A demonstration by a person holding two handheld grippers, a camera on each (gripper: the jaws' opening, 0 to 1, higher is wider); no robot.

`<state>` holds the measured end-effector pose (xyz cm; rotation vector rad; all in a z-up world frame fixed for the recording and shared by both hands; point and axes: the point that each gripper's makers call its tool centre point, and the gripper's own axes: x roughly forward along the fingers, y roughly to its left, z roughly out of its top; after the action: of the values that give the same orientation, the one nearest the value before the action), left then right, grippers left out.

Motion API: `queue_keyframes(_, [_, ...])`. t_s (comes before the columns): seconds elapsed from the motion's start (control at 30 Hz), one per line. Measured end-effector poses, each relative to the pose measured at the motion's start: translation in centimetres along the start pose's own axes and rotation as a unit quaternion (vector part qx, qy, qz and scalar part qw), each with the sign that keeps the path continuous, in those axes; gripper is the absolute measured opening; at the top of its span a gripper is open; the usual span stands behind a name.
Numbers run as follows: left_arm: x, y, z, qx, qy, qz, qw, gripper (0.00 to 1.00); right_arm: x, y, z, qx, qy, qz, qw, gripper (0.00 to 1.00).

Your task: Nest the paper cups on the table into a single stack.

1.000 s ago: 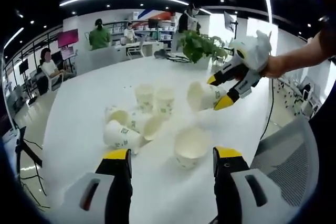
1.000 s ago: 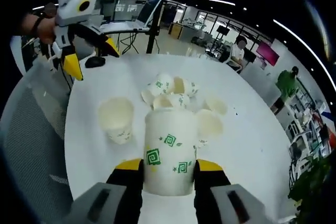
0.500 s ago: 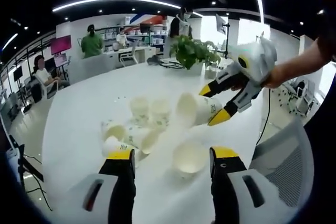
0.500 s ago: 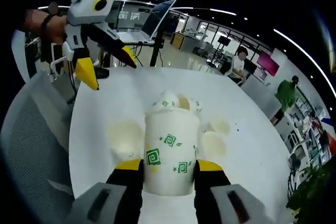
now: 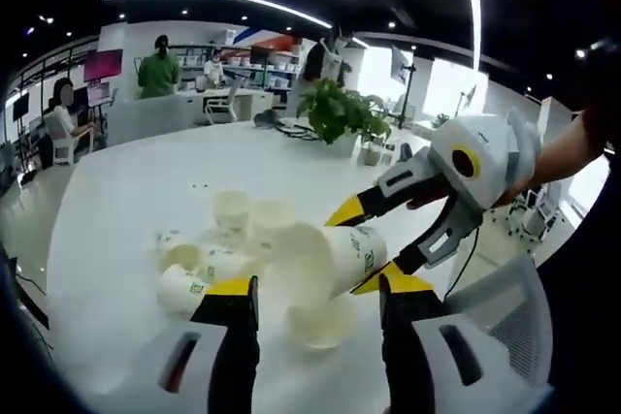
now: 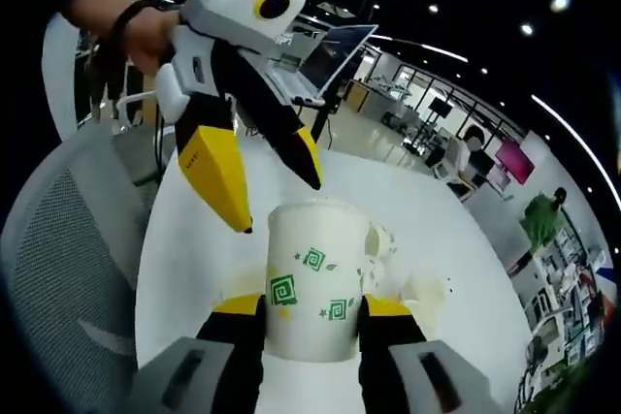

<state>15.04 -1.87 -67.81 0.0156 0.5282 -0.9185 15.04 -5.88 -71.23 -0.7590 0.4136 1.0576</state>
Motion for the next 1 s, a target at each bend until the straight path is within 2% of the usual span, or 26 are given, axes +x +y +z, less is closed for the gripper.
queue_keyframes(0.2, [0.1, -0.8, -0.4, -0.023, 0.008, -0.030, 0.9993, 0.34, 0.6, 1.1, 1.7, -0.034, -0.012, 0.012, 0.9993, 0.36])
queue_keyframes(0.43, [-0.1, -1.9, -0.2, -0.042, 0.007, -0.048, 0.9980, 0.29, 0.9, 2.1, 3.0, -0.061, -0.023, 0.018, 0.9977, 0.36])
queue_keyframes(0.83, [-0.4, -3.1, 0.1, -0.076, -0.001, -0.074, 0.9943, 0.19, 1.4, 3.2, 5.2, -0.069, -0.045, 0.018, 0.9964, 0.36])
queue_keyframes(1.0, [-0.5, -3.6, 0.2, -0.090, -0.001, -0.082, 0.9926, 0.10, 1.4, 3.7, 5.7, -0.075, -0.049, 0.019, 0.9958, 0.36])
